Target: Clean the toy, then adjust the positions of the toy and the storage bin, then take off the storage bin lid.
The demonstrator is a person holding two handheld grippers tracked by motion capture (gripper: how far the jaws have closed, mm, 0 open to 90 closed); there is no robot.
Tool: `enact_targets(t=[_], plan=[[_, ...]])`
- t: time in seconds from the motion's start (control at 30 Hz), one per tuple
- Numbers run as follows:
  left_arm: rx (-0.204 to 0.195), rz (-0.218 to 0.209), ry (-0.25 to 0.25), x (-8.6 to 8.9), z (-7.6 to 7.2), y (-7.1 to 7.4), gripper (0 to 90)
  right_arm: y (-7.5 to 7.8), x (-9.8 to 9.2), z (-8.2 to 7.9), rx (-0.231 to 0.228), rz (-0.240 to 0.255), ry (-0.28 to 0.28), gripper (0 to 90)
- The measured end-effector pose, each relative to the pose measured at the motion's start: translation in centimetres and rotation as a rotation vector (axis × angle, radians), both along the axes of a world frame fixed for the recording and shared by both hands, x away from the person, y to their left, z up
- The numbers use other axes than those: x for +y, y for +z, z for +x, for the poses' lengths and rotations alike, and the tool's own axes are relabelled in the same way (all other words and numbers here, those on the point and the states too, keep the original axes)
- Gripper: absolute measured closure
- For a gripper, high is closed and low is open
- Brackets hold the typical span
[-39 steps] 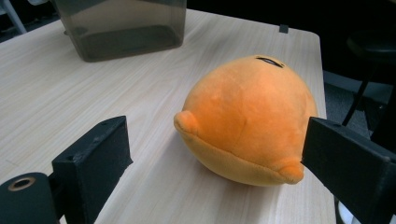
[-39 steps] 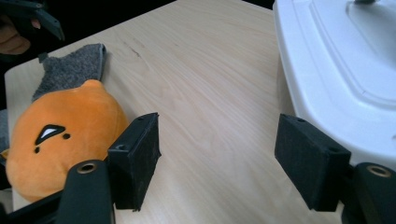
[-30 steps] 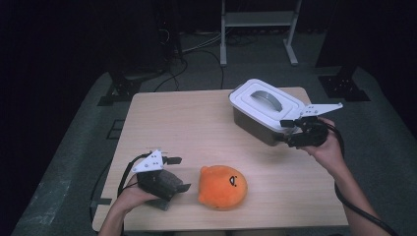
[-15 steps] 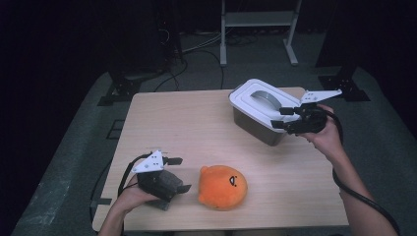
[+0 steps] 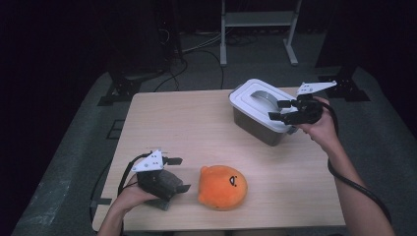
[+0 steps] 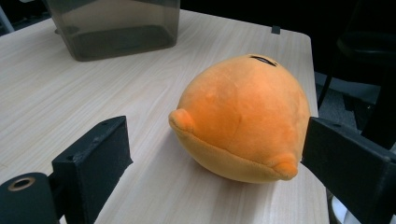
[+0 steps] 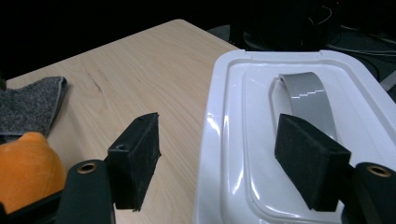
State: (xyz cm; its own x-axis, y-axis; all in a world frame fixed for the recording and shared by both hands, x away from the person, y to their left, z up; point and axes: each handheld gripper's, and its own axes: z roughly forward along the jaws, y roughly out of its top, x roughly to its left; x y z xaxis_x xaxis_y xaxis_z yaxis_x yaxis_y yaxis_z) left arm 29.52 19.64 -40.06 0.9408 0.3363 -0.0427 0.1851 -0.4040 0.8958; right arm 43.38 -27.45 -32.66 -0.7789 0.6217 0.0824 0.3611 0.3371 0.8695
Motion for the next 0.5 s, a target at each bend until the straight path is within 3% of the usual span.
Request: enact_targets(t=[0.5], plan=[[0.008, -0.006, -0.013, 0.0, -0.1, -0.1, 7.2, 0.0, 0.1, 2.8, -0.001, -0.010, -0.023, 30.1]])
